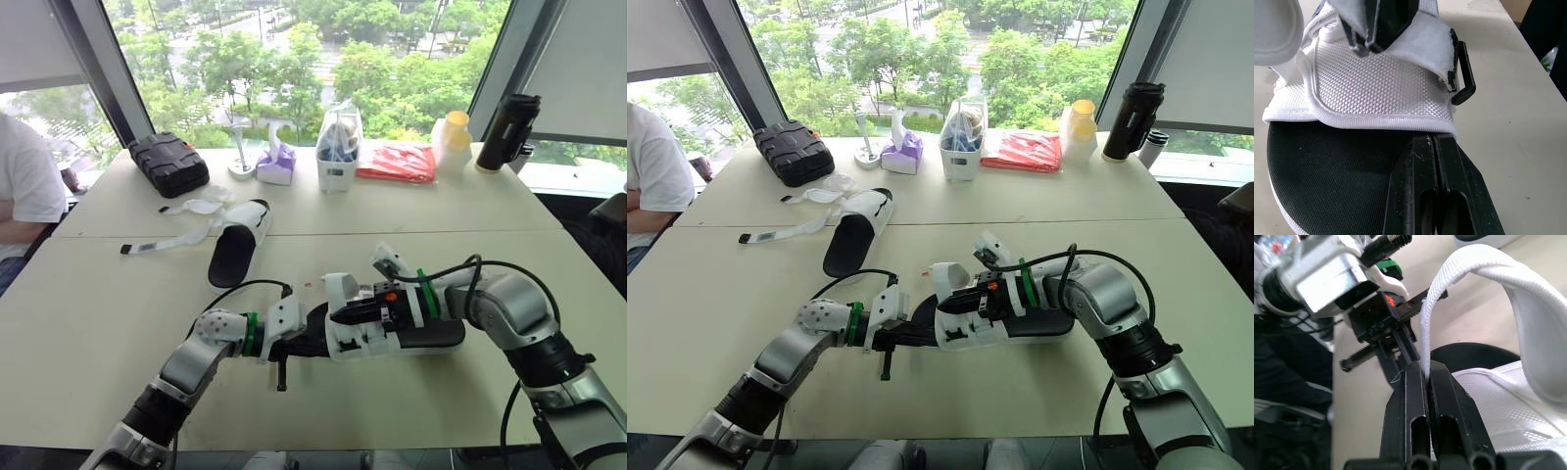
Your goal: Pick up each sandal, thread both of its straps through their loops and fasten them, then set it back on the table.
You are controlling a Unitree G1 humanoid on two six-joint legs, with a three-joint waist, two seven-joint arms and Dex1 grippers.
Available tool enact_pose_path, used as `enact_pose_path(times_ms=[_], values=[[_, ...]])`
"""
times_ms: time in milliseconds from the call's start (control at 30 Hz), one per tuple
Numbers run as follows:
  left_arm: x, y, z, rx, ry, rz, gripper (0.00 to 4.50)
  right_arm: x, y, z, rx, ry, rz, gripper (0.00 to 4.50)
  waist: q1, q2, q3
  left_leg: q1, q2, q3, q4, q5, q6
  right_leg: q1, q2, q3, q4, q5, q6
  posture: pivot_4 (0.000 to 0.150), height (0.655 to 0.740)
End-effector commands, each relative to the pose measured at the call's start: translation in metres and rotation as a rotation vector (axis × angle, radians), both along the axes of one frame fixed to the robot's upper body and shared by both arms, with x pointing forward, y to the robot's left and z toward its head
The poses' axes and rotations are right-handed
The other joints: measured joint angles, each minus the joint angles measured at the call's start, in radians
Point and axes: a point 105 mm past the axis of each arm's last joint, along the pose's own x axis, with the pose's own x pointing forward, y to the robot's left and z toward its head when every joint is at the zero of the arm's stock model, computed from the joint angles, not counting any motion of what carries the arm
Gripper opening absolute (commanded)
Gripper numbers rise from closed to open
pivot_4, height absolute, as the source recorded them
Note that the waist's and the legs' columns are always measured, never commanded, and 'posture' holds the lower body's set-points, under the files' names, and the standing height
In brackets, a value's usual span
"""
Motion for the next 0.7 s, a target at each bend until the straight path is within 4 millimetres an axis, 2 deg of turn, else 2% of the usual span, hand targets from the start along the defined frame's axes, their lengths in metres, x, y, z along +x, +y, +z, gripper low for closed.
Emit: enact_pose_path(times_ms=[33, 533, 700], values=[[-0.023, 0.001, -0.046, 0.14, 0.145, -0.039, 0.0, 0.001, -0.01, -0.009, -0.079, -0.061, 0.005, 0.04, 0.001, 0.0, 0.0, 0.0, 0.0, 0.0, 0.0, 0.0, 0.0, 0.0, 0.0, 0.0, 0.0, 0.0, 0.0, 0.15, 0.74], [-0.021, 0.002, -0.046, 0.14, 0.139, -0.033, 0.0, -0.014, -0.014, -0.002, -0.17, -0.27, 0.162, 0.04, 0.005, 0.0, 0.0, -0.001, 0.0, 0.0, 0.0, 0.0, 0.0, 0.0, 0.0, 0.0, -0.001, 0.0, 0.001, 0.15, 0.74], [-0.021, 0.002, -0.045, 0.137, 0.14, -0.032, 0.0, -0.018, -0.014, -0.009, -0.235, -0.32, 0.209, 0.04, 0.006, 0.0, 0.0, -0.002, 0.0, 0.0, 0.0, -0.001, 0.0, 0.0, -0.001, 0.0, -0.001, -0.001, 0.001, 0.15, 0.74]])
